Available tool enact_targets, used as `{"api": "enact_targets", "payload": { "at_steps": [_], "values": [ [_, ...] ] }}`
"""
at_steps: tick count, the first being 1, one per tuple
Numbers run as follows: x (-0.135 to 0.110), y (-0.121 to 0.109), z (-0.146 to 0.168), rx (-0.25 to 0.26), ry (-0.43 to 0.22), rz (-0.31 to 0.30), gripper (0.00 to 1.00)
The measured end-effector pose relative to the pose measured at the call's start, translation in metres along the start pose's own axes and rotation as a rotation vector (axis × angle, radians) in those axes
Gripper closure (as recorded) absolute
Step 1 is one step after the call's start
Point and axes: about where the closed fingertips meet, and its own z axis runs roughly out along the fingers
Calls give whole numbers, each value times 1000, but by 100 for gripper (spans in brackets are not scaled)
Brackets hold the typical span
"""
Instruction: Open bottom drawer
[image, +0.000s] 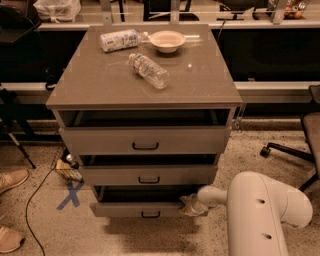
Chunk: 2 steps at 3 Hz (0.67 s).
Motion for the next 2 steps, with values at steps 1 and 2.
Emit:
{"api": "enact_targets", "payload": {
  "at_steps": [1,2],
  "values": [
    [-1,2,2,-3,-1,0,81],
    [-1,2,2,-3,-1,0,59]
  ]
}}
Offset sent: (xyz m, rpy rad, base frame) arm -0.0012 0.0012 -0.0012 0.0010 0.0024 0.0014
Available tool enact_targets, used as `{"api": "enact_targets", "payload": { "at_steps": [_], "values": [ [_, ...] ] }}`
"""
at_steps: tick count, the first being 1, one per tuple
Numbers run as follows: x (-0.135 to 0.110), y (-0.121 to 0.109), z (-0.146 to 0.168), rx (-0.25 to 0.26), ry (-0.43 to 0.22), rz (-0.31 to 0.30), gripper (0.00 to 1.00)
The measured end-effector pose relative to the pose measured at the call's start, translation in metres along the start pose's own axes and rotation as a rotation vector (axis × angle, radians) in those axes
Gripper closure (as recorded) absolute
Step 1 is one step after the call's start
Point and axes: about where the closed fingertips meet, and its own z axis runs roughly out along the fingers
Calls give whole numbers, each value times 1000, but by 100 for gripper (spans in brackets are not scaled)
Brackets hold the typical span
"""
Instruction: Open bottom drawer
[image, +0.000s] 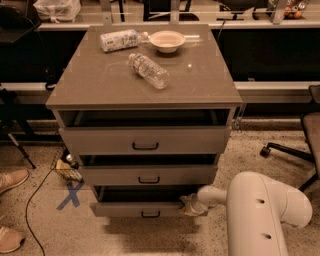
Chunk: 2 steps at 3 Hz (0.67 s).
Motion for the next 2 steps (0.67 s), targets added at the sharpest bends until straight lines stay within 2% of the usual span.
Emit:
{"api": "enact_targets", "payload": {
  "at_steps": [2],
  "values": [
    [-1,3,2,-5,-2,0,11]
  ]
}}
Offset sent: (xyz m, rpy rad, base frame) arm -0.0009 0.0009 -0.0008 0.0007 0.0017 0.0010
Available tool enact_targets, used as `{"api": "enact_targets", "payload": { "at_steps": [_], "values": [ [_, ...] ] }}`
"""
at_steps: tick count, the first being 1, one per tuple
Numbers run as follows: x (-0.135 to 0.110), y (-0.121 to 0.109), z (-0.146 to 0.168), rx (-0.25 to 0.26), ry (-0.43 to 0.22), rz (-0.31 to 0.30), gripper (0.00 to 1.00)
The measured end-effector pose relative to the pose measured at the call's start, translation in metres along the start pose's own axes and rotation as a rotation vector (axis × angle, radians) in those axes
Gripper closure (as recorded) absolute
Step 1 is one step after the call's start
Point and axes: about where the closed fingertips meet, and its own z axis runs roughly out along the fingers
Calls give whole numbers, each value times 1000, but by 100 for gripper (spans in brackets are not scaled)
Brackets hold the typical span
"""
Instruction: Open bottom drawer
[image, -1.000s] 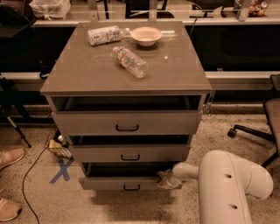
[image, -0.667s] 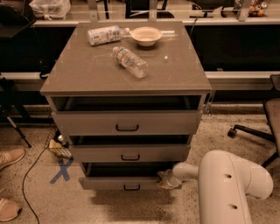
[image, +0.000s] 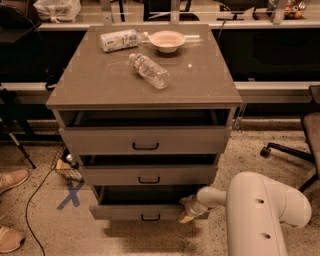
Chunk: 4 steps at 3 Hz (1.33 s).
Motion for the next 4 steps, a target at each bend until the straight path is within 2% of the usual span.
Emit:
{"api": "enact_targets", "payload": {
  "at_steps": [1,3,4],
  "values": [
    [0,1,1,-2,-1,0,0],
    [-8,5,2,-56,5,-36,0],
    [-6,9,0,-71,11,-31,18]
  ]
}}
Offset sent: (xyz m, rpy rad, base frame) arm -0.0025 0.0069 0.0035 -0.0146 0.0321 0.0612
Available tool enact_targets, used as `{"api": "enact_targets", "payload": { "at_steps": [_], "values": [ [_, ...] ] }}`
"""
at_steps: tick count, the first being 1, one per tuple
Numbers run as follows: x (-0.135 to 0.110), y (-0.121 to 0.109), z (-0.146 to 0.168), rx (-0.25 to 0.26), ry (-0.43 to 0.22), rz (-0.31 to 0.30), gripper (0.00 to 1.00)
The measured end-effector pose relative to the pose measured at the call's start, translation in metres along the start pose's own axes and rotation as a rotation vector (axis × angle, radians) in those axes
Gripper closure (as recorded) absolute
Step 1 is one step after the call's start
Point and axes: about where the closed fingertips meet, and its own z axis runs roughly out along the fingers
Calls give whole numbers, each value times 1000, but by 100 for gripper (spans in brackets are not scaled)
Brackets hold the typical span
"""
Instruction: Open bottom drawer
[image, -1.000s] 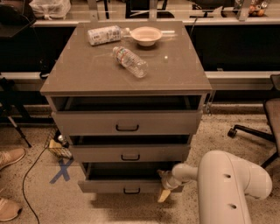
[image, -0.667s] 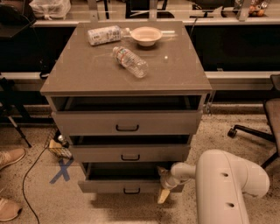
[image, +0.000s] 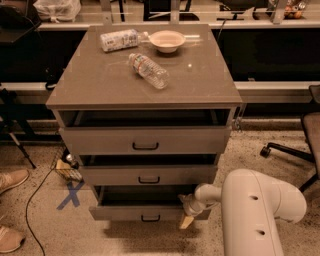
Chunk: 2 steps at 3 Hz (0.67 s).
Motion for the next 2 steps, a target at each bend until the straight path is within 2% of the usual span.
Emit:
{"api": "enact_targets", "payload": {
  "at_steps": [1,2],
  "values": [
    [6,10,-1,-18,6,29,42],
    [15,29,-4,-37,22,85,66]
  ]
}}
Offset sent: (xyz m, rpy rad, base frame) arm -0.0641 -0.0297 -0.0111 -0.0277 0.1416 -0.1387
